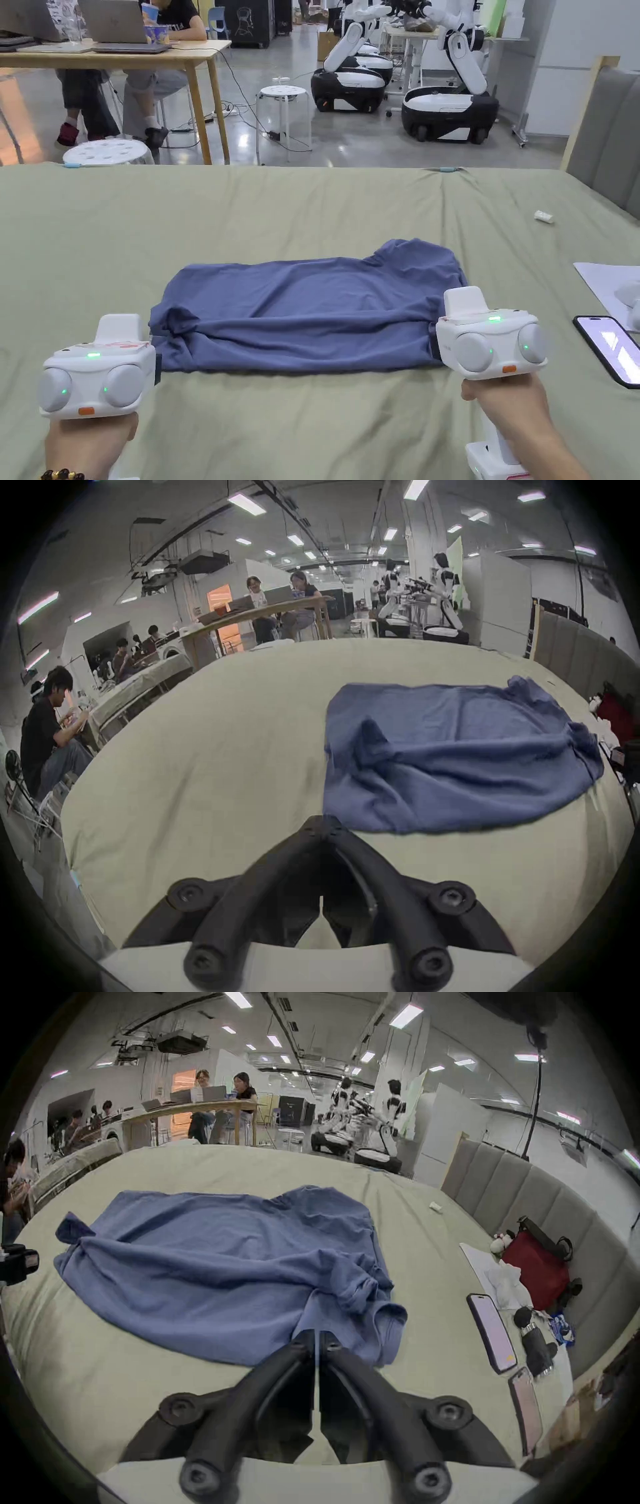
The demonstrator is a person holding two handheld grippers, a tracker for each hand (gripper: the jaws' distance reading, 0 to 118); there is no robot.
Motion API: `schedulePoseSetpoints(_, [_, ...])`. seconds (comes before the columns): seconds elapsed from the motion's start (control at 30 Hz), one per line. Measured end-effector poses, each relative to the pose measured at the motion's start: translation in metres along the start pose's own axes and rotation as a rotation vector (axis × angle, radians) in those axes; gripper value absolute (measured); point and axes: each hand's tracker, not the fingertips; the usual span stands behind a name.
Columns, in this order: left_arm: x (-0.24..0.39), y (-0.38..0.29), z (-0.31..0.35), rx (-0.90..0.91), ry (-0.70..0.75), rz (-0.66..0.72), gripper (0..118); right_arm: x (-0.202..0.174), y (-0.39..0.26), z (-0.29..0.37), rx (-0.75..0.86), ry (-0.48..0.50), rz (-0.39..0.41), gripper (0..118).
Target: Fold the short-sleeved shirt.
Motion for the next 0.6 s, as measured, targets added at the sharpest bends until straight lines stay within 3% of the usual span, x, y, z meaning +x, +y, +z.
schedulePoseSetpoints(0.27, [-0.001, 0.019, 0.005, 0.036, -0.007, 0.012, 0, -0.004, 0.013, 0.01, 0.029, 0.005, -0.011, 0])
schedulePoseSetpoints(0.3, [-0.001, 0.02, 0.004, 0.037, -0.01, 0.011, 4, -0.005, 0.013, 0.012, 0.033, 0.009, -0.013, 0])
schedulePoseSetpoints(0.33, [-0.001, 0.023, 0.001, 0.035, -0.014, 0.01, 23, -0.005, 0.013, 0.013, 0.036, 0.011, -0.013, 0])
schedulePoseSetpoints(0.37, [-0.001, 0.026, -0.003, 0.021, -0.022, 0.01, 63, -0.006, 0.013, 0.014, 0.038, 0.015, -0.01, 0])
schedulePoseSetpoints(0.4, [0.0, 0.029, -0.009, 0.001, -0.02, 0.015, 88, -0.006, 0.013, 0.014, 0.039, 0.019, -0.008, 0])
schedulePoseSetpoints(0.43, [0.0, 0.029, -0.016, -0.02, -0.007, 0.022, 102, -0.006, 0.012, 0.014, 0.039, 0.023, -0.005, 0])
schedulePoseSetpoints(0.6, [0.002, 0.032, -0.045, -0.075, -0.027, 0.014, 101, -0.005, 0.008, 0.008, 0.03, 0.037, -0.005, 0])
